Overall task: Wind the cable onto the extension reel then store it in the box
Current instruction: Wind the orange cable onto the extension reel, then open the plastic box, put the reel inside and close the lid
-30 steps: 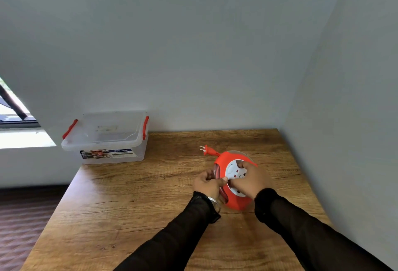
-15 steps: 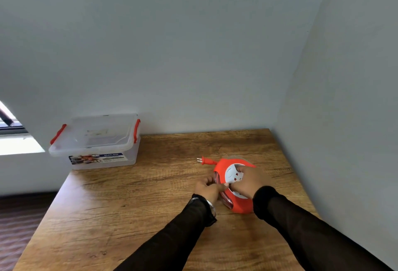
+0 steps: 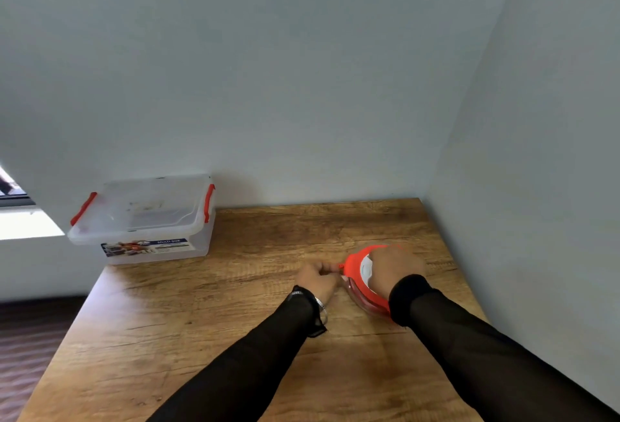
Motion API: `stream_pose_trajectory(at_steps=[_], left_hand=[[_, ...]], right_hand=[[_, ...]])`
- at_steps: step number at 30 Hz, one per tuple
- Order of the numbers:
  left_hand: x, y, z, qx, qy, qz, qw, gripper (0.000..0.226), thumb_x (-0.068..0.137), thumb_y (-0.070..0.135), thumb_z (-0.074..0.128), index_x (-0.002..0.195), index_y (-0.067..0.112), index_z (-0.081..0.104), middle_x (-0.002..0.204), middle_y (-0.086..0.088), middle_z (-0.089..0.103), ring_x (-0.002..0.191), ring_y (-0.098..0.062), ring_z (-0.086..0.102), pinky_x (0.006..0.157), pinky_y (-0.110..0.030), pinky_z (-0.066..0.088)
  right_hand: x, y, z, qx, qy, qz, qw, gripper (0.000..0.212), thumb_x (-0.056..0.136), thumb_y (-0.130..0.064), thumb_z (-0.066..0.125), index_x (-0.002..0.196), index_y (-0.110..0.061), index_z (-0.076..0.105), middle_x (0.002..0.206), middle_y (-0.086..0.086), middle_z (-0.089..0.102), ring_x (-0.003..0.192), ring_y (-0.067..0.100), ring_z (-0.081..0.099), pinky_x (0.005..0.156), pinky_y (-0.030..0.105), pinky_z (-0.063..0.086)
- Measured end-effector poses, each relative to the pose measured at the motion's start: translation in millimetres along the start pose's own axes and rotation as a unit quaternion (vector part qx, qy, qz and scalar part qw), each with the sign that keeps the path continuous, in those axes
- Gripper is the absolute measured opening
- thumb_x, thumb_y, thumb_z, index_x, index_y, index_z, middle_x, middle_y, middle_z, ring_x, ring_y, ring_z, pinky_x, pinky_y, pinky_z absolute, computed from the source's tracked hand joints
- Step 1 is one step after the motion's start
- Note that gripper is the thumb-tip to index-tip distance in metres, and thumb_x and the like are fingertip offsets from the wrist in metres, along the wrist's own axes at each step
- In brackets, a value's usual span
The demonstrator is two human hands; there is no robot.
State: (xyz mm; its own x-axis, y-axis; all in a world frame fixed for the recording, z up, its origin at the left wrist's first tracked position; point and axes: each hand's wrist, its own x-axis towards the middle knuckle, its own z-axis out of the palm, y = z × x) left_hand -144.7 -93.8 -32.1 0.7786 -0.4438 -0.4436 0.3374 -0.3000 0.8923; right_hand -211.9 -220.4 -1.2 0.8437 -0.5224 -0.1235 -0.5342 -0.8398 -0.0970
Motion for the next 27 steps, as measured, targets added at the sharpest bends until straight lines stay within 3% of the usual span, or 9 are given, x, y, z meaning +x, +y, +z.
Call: stream_pose_trajectory(at_steps=[2,5,8,10,13,17,21,24,27], left_hand=[[6.0,11.7,-18.9,0.019,0.030,0.049,0.998,0.014,0.080,0.001,0.066,0.080,0.014,0.060,0.078,-0.002,0.063,0.076,-0.016,0.061,0.066,-0.028,0.052],[15.3,33.9,-62.7,0.067,0.100,0.130,0.984,0.012,0.081,0.004,0.068,0.086,0.011,0.061,0.076,0.002,0.060,0.068,-0.011,0.058,0.064,-0.017,0.050],[25.1,53.9,-125.2,0.103,0.178,0.181,0.962,0.010,0.079,0.008,0.068,0.085,0.014,0.062,0.078,-0.001,0.064,0.071,-0.017,0.059,0.073,-0.030,0.051],[31.6,64.8,-170.4,0.128,0.215,0.212,0.945,0.012,0.078,0.009,0.067,0.086,0.017,0.062,0.079,0.000,0.064,0.070,-0.017,0.058,0.071,-0.029,0.049],[44.2,75.9,-246.2,0.199,0.267,0.233,0.913,0.020,0.079,0.014,0.068,0.098,0.016,0.065,0.100,-0.004,0.064,0.090,-0.022,0.059,0.083,-0.031,0.048],[67.2,84.4,-329.8,0.280,0.351,0.188,0.873,0.035,0.079,0.028,0.068,0.113,0.021,0.059,0.125,-0.008,0.052,0.117,-0.028,0.047,0.098,-0.036,0.035],[96.8,83.9,-388.0,0.353,0.325,0.029,0.877,0.066,0.085,0.048,0.056,0.139,0.015,0.037,0.145,-0.014,0.037,0.130,-0.038,0.037,0.107,-0.047,0.033],[109.4,74.3,-404.7,0.387,0.271,-0.018,0.881,0.067,0.093,0.051,0.041,0.142,0.006,0.030,0.143,-0.023,0.037,0.128,-0.043,0.040,0.107,-0.046,0.033],[99.0,63.4,-397.3,0.433,0.258,0.011,0.863,0.058,0.097,0.044,0.037,0.138,0.004,0.035,0.136,-0.024,0.041,0.121,-0.044,0.045,0.103,-0.044,0.034]], right_hand=[[5.9,-20.4,-12.7,-0.013,0.039,-0.031,0.999,0.019,0.080,-0.021,0.049,0.090,-0.021,0.065,0.094,0.002,0.069,0.090,0.026,0.064,0.066,0.028,0.042],[16.9,-65.5,-26.9,-0.007,0.070,-0.091,0.993,0.031,0.078,-0.022,0.055,0.107,-0.023,0.064,0.100,0.003,0.068,0.093,0.027,0.064,0.071,0.032,0.044],[29.2,-122.0,-31.9,0.025,0.092,-0.155,0.983,0.030,0.082,-0.032,0.052,0.109,-0.026,0.061,0.098,0.000,0.069,0.094,0.025,0.063,0.073,0.034,0.039],[38.5,-157.7,-31.1,0.062,0.117,-0.189,0.973,0.027,0.086,-0.038,0.051,0.107,-0.024,0.061,0.095,0.000,0.068,0.095,0.024,0.061,0.074,0.034,0.039],[57.9,-218.0,-28.8,0.107,0.129,-0.224,0.960,0.035,0.088,-0.039,0.049,0.117,-0.023,0.057,0.109,0.002,0.065,0.105,0.026,0.051,0.082,0.036,0.041],[95.7,-283.2,-21.6,0.119,0.100,-0.206,0.966,0.051,0.092,-0.044,0.045,0.140,-0.028,0.039,0.148,0.010,0.037,0.130,0.031,0.034,0.106,0.040,0.029],[129.6,-316.2,-9.6,0.155,0.019,-0.149,0.976,0.055,0.097,-0.048,0.035,0.147,-0.027,0.028,0.158,0.015,0.008,0.138,0.035,0.023,0.112,0.042,0.022],[128.0,-321.8,6.1,0.209,-0.016,-0.128,0.969,0.055,0.099,-0.041,0.036,0.148,-0.016,0.026,0.159,0.008,0.005,0.137,0.029,0.030,0.111,0.034,0.026],[102.1,-307.4,20.0,0.256,0.060,-0.083,0.961,0.044,0.100,-0.026,0.038,0.141,-0.011,0.038,0.156,0.007,0.020,0.132,0.023,0.039,0.105,0.025,0.031]])
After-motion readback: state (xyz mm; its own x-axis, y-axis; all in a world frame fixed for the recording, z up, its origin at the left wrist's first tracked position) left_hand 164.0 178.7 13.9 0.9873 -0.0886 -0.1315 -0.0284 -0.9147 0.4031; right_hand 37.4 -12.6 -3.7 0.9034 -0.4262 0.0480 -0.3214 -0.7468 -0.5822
